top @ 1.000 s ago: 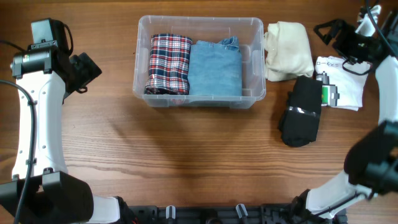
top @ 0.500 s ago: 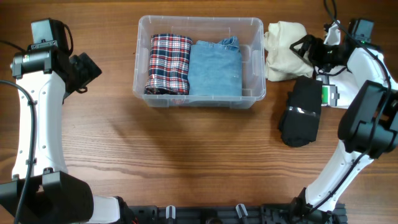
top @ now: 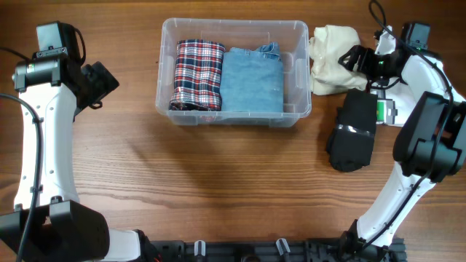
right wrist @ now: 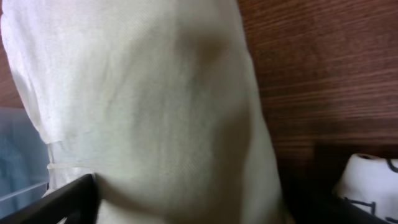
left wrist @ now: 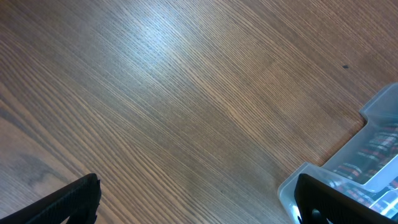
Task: Pack container
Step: 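Reach the right gripper to the cream folded garment and grasp it, then carry the cream garment with the right gripper into the bin's left side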
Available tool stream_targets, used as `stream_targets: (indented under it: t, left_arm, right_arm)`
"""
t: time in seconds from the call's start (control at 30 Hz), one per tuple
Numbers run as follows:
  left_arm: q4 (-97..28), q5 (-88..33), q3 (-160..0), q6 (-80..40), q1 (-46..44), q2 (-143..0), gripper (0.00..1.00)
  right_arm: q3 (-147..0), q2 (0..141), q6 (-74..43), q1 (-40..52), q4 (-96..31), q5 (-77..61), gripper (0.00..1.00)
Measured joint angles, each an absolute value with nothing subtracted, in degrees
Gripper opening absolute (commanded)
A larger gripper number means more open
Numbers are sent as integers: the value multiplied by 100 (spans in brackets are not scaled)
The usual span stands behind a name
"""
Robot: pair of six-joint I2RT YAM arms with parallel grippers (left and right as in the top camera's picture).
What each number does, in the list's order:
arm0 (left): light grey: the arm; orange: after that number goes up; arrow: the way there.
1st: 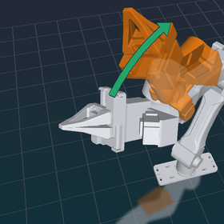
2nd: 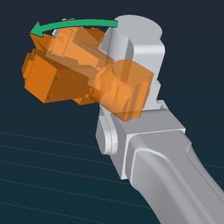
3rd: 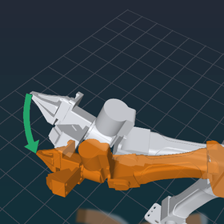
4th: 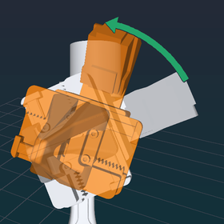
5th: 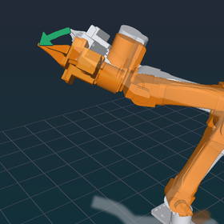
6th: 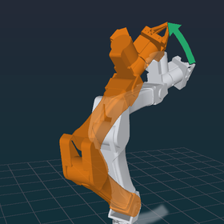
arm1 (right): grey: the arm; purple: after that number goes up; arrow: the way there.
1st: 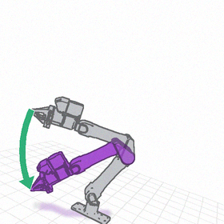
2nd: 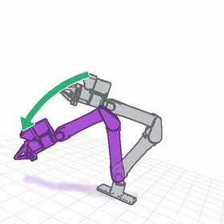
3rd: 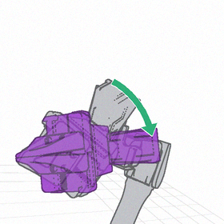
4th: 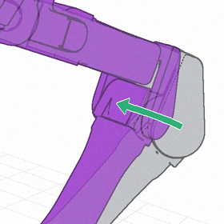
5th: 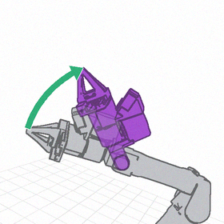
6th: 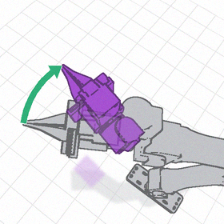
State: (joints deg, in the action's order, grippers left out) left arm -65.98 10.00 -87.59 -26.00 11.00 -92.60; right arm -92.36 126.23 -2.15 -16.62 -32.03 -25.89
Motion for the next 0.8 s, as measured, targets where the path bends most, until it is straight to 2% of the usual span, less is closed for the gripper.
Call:
stream_targets:
  t: [0.07, 0.1, 0.13, 0.17, 0.2, 0.4, 0.57, 0.8]
  left_arm:
    - [-6598, 1000, -8759, -2600, 1100, -9260, 100]
    - [-6598, 1002, -8759, -2600, 1100, -9260, 100]
    - [-6598, 1002, -8759, -2600, 1100, -9260, 100]
    - [-6598, 1000, -8759, -2600, 1100, -9260, 100]
    - [-6595, 1002, -8759, -2600, 1100, -9260, 100]
    - [-6598, 1002, -8759, -2600, 1100, -9260, 100]
    - [-6598, 1002, -8759, -2600, 1100, -9260, 100]
    - [-6595, 1002, -8759, -2600, 1100, -9260, 100]
  right_arm:
    - [-9236, 12623, -169, -1590, -3190, -2556, 34]
    - [-9231, 12623, -137, -1551, -3164, -2521, 29]
    - [-9225, 12623, -119, -1529, -3120, -2515, 28]
    - [-9201, 12621, -130, -1507, -3041, -2502, 13]
    - [-9164, 12604, -167, -1492, -2956, -2502, 4]
    - [-9115, 12512, -346, -1455, -3004, -2453, 4]
    - [-9111, 12173, -429, -1437, -3594, -2639, 4]
    - [-9030, 9963, -729, -1216, -3701, -2766, 4]
